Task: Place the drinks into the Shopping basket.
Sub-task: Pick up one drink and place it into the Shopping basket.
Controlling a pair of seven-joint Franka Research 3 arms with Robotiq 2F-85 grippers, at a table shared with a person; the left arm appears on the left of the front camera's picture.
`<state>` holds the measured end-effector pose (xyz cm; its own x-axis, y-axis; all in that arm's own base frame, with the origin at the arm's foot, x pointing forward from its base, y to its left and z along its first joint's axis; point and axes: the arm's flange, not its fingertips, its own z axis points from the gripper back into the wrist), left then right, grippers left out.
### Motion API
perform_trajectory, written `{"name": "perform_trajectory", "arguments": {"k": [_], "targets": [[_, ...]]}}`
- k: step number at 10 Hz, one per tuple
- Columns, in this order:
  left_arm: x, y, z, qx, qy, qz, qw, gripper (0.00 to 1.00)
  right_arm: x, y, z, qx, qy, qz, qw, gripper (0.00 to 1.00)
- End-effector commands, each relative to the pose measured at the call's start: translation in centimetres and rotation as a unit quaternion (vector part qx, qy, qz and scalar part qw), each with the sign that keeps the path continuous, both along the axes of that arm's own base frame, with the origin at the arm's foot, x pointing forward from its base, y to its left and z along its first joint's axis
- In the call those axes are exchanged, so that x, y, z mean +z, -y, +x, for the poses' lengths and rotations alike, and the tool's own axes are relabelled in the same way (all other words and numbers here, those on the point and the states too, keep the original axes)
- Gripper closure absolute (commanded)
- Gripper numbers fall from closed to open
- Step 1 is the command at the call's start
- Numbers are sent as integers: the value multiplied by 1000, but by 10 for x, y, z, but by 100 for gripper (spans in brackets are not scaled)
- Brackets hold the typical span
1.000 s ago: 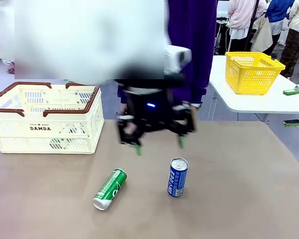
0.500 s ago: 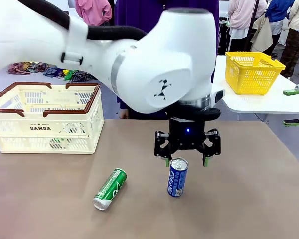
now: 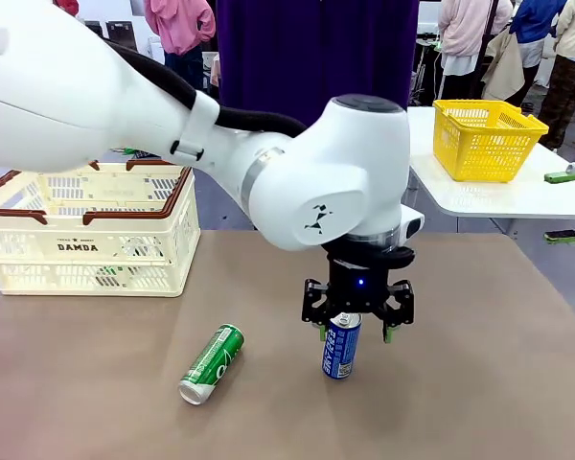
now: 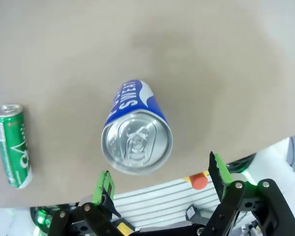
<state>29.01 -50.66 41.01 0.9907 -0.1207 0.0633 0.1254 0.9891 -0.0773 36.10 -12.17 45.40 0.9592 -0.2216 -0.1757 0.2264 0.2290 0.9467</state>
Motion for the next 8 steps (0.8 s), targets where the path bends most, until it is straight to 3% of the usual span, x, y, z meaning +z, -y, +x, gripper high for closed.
{"name": "perform_trajectory", "arguments": {"k": [1, 8], "targets": [[-5, 14, 6, 22, 15, 10, 1000, 0, 2, 0, 1, 1, 8, 7, 1000, 0], [-30, 3, 22, 28, 49, 22, 998, 0, 2, 0, 1, 1, 8, 7, 1000, 0]]}}
